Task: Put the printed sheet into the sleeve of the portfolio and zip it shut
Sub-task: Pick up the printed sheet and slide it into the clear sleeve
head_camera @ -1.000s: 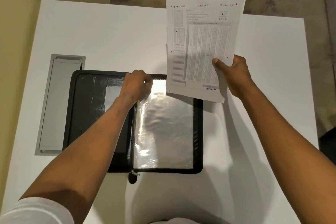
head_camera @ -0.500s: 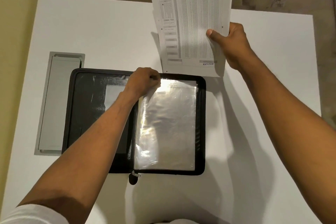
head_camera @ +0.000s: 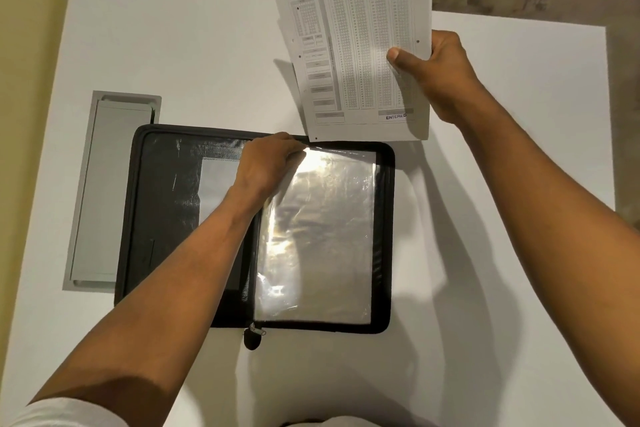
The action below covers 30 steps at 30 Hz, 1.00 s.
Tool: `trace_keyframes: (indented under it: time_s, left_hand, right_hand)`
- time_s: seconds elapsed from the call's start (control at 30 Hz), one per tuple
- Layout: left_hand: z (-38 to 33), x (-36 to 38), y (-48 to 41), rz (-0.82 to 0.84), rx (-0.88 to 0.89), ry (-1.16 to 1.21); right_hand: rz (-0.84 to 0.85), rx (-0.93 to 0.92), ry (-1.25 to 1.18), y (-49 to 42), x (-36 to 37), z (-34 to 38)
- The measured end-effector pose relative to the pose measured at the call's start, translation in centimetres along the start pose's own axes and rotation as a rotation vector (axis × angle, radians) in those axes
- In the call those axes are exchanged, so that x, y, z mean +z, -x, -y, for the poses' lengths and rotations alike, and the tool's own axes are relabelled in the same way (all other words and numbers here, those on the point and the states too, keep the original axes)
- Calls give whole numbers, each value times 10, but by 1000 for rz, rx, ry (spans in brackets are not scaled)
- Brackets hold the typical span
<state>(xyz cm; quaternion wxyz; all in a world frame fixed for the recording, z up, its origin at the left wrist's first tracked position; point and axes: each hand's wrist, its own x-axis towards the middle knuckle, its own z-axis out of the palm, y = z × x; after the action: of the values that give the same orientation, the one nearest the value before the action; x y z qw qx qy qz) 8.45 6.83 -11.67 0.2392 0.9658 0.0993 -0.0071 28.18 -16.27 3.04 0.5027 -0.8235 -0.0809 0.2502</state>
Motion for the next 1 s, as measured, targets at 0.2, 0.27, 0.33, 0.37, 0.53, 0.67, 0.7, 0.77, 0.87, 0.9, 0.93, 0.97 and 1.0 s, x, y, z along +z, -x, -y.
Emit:
trace_keyframes:
  time_s: [0.2, 0.27, 0.33, 0.37, 0.53, 0.67, 0.7, 0.77, 0.87, 0.9, 0.93, 0.97, 1.0]
  left_hand:
    - [-2, 4, 6, 26, 3, -1]
    - [-3, 7, 8, 57, -23, -2]
    - [-5, 8, 8, 77, -51, 8]
    - [-6, 9, 9, 85, -58, 20]
    - [-3, 13, 6, 129, -60, 10]
    - [-8, 12, 0, 150, -77, 8]
    - [-10, 11, 0, 148, -84, 12]
    - [-11, 10, 0, 125, -89, 36]
    - [-12, 8, 4, 69, -81, 123]
    - [-14, 7, 6, 58, -77, 130]
    - [-16, 6, 8, 50, -71, 130]
    - [-18, 5, 11, 39, -63, 131]
    - [-20, 4, 13, 24, -56, 132]
  right_hand:
    - [-13, 0, -1, 2, -6, -4]
    - [1, -2, -8, 1, -7, -4]
    - [19, -19, -13, 0, -7, -3]
    - [25, -22, -8, -1, -7, -1]
    - [37, -20, 12, -8, -2, 4]
    - [50, -24, 16, -10, 0, 4]
    - [51, -22, 16, -11, 0, 4]
    - [51, -19, 20, -11, 0, 4]
    - [63, -24, 23, -11, 0, 3]
    - [68, -24, 30, -12, 0, 3]
    - [72, -22, 36, -12, 1, 3]
    - [75, -21, 37, -13, 1, 4]
    - [78, -22, 36, -15, 2, 5]
